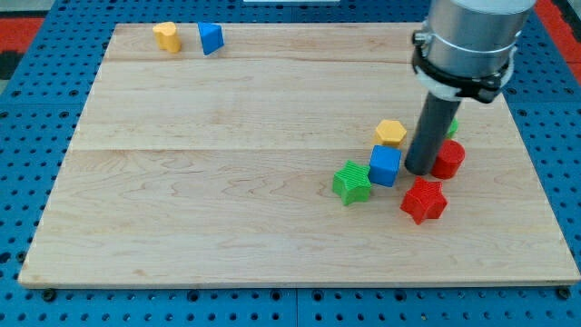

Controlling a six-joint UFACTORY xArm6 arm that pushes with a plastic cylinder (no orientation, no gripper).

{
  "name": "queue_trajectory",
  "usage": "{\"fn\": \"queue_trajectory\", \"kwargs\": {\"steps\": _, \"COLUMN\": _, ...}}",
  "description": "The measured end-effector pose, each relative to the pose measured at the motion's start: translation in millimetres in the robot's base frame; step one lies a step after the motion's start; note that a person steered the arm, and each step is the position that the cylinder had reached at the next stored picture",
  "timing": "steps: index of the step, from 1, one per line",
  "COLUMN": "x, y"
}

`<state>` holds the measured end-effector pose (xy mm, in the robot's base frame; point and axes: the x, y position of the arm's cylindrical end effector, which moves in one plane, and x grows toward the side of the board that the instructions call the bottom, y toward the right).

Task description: Slide yellow hexagon to the top left of the green star

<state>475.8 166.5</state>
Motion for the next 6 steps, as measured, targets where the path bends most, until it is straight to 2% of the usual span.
{"fn": "queue_trajectory", "kwargs": {"steps": 1, "x": 0, "y": 29}}
{"fn": "queue_trajectory", "kwargs": {"steps": 2, "x": 3, "y": 29}}
{"fn": "queue_trajectory", "kwargs": {"steps": 4, "x": 48, "y": 50}}
{"fn": "queue_trajectory", "kwargs": {"steps": 5, "x": 48, "y": 59}}
{"fn": "queue_trajectory", "kwargs": {"steps": 6, "x": -6, "y": 22}}
